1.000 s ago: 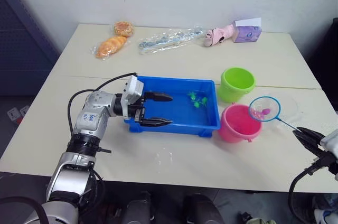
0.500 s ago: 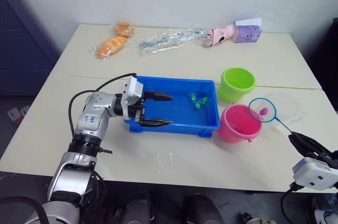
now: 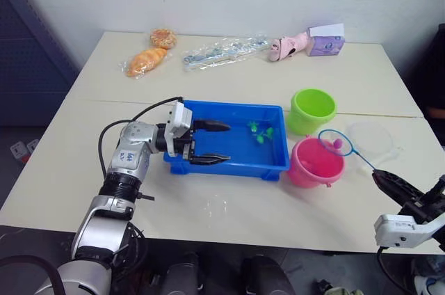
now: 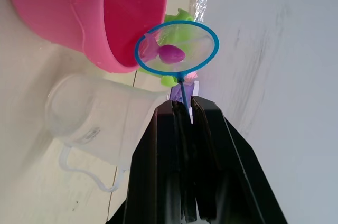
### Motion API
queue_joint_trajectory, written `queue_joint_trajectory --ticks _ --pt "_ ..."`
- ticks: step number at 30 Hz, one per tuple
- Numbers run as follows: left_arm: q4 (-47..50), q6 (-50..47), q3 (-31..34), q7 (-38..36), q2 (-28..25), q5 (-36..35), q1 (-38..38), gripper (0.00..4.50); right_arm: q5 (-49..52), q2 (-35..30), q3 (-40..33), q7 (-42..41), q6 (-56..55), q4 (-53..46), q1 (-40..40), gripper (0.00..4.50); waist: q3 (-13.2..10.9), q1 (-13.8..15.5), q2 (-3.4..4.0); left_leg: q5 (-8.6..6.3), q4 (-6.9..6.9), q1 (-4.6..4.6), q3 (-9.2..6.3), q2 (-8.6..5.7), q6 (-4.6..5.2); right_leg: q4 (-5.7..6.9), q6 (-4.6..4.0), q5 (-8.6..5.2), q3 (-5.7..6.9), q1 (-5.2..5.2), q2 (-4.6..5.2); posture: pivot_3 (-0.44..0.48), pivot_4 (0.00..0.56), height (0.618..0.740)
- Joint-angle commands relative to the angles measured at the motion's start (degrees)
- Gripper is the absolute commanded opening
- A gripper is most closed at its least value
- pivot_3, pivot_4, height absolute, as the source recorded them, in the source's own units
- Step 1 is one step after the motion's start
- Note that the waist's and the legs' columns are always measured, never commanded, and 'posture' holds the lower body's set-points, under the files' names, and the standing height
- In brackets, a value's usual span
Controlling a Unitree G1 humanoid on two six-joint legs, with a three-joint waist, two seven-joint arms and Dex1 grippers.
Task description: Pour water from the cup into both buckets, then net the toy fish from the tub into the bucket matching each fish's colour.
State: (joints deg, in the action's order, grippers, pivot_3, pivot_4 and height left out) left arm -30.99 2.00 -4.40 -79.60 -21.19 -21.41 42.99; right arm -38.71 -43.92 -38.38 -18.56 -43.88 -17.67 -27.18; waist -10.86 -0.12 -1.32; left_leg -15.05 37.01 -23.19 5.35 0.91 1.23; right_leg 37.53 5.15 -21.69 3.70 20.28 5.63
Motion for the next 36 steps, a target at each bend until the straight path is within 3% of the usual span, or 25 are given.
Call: queue_joint_trajectory --ticks 1,9,14,18,21,26,32,36 --pt "-0.62 2.06 0.49 -0.73 0.39 0.60 1.27 4.36 -0.60 -1.11 -0.54 1.90 -0.34 -0.25 -0.15 0.00 0.00 0.01 0.00 0.00 0.02 0.00 0.00 0.00 0.00 0.01 0.00 0.00 0.01 0.00 0.00 0.000 0.150 0.740" --pt "-0.80 3.18 0.73 -1.14 0.43 0.94 0.99 4.36 -0.95 -0.47 -2.77 4.83 1.44 0.19 -1.14 0.00 0.00 -0.02 0.00 0.00 0.02 0.00 0.00 0.00 0.00 0.02 0.00 0.00 0.00 0.00 0.00 0.000 0.150 0.740" --pt "0.24 1.62 2.13 0.38 -0.60 0.24 0.32 4.36 27.75 1.44 0.23 -4.23 14.92 -5.33 -1.31 0.00 0.00 -0.07 0.00 0.00 0.04 0.00 -0.02 0.01 0.01 0.04 0.00 0.00 0.01 -0.01 0.00 0.000 0.150 0.740" --pt "-0.27 0.52 4.41 2.14 -2.48 0.07 -0.22 4.36 57.18 1.07 8.03 -6.82 42.30 -21.67 2.69 0.00 0.00 -0.88 0.01 0.01 0.07 0.04 -0.04 0.13 0.02 0.10 -0.01 0.01 0.00 -0.05 -0.04 0.000 0.150 0.740" --pt "0.36 -0.41 5.68 3.05 -3.41 -0.15 -0.74 4.36 76.44 -1.01 13.99 -2.68 61.74 -29.84 5.32 0.00 0.00 -0.76 0.01 0.00 0.10 0.06 -0.18 0.15 0.02 0.16 -0.02 0.01 0.04 -0.10 -0.03 0.000 0.150 0.740" --pt "2.56 -1.63 6.66 3.55 -5.02 -0.22 -2.11 4.36 92.49 -0.07 25.14 11.86 80.35 -33.54 18.63 0.00 -0.01 -0.83 -0.02 -0.05 0.14 0.00 -0.19 0.13 0.11 0.11 -0.03 0.01 0.05 -0.07 0.06 0.000 0.150 0.740" --pt "6.18 -3.60 7.55 5.03 -6.07 -0.62 -4.08 4.36 95.52 6.90 34.12 27.82 95.47 -26.80 34.26 0.00 0.00 -0.78 -0.03 -0.04 0.08 -0.06 -0.20 0.08 0.11 0.10 -0.03 0.01 0.07 0.01 0.14 0.000 0.150 0.740" --pt "8.30 -4.43 7.40 5.60 -6.48 -0.76 -5.13 4.36 95.85 11.76 36.03 32.55 102.22 -22.08 40.76 0.00 0.00 -0.54 -0.03 -0.03 0.09 -0.14 -0.14 0.02 0.14 0.18 -0.03 0.01 0.06 0.11 0.18 0.000 0.150 0.740"
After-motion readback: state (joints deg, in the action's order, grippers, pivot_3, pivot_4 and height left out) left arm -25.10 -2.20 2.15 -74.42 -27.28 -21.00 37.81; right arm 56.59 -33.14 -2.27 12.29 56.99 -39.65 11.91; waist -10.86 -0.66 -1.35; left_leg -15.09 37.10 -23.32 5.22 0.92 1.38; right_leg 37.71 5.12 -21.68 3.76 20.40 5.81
